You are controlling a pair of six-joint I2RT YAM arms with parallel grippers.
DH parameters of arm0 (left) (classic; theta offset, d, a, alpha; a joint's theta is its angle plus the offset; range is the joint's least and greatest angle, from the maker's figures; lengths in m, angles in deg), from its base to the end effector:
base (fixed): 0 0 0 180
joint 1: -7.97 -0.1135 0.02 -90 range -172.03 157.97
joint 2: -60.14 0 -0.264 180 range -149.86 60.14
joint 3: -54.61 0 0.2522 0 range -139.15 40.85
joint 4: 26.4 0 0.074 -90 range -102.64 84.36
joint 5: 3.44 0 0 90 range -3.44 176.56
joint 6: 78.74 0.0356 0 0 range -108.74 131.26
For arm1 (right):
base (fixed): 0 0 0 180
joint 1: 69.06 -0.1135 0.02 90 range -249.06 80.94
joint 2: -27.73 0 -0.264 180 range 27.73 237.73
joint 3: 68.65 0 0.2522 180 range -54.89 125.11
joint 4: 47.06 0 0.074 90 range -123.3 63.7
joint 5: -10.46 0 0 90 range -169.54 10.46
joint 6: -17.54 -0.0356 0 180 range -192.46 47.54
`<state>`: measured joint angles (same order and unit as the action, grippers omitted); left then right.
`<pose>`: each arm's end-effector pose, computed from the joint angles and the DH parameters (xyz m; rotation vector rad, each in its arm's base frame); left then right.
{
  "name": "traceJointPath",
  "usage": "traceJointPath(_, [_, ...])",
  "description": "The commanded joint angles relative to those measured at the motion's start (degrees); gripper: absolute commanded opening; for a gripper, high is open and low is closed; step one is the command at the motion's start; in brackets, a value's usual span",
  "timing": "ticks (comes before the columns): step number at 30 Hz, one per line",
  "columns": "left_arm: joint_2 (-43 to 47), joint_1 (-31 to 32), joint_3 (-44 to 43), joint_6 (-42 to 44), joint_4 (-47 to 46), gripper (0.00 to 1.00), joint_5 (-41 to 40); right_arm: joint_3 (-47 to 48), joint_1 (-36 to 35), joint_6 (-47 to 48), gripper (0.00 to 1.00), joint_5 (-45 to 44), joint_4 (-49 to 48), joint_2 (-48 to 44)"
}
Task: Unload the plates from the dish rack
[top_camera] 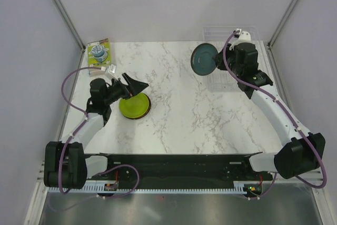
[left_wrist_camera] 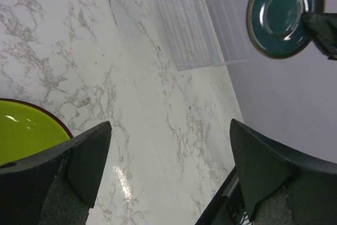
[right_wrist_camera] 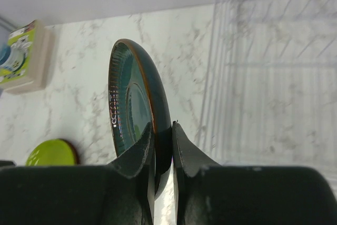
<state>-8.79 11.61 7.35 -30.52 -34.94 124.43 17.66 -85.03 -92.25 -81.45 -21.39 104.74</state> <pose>0.2570 -0.0382 0.2435 -0.1275 1.8993 -1.1440 0.3029 0.0854 0.3806 0.0859 1.8737 0.4013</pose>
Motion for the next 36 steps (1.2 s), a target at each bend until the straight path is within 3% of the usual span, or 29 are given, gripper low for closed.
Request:
traceJointPath(1, [2.83, 0.84, 2.82, -5.15, -11.35, 1.00, 2.65, -7.14, -1.61, -12.80, 0.00, 11.75, -10.56, -4.67])
traceJointPath(13, [1.95, 5.85, 7.65, -7.35, -20.14, 1.00, 0.45, -19.55, -9.52, -26.61, 0.00, 17.03, -24.20, -8.11])
traceJointPath(29, [1.17, 7.08, 9.68, -10.51, -26.30, 0.99, -0.60, -20.96, -21.21, -31.71, 0.00, 15.18, -32.99, -0.90])
traceJointPath(30, [0.99, 7.08, 9.68, -10.60, -26.56, 0.96, -0.60, -20.96, -21.91, -31.89, 0.00, 15.10, -33.69, -0.20])
traceJointPath(31, [0.90, 7.08, 9.68, -10.60, -26.65, 0.83, -0.51, -20.96, -22.18, -31.89, 0.00, 15.10, -33.87, -0.02])
traceJointPath(33, [0.72, 7.08, 9.76, -10.60, -26.48, 0.66, -0.43, -21.05, -22.70, -31.54, 0.00, 14.57, -33.79, 0.24])
traceJointPath(34, [0.81, 7.08, 10.03, -10.52, -25.95, 0.43, -0.69, -21.14, -22.71, -31.45, 0.00, 14.31, -33.79, 0.16])
traceJointPath(36, [1.25, 7.08, 10.03, -9.90, -24.11, 0.26, -1.56, -20.88, -22.62, -30.75, 0.00, 13.95, -32.91, 0.15])
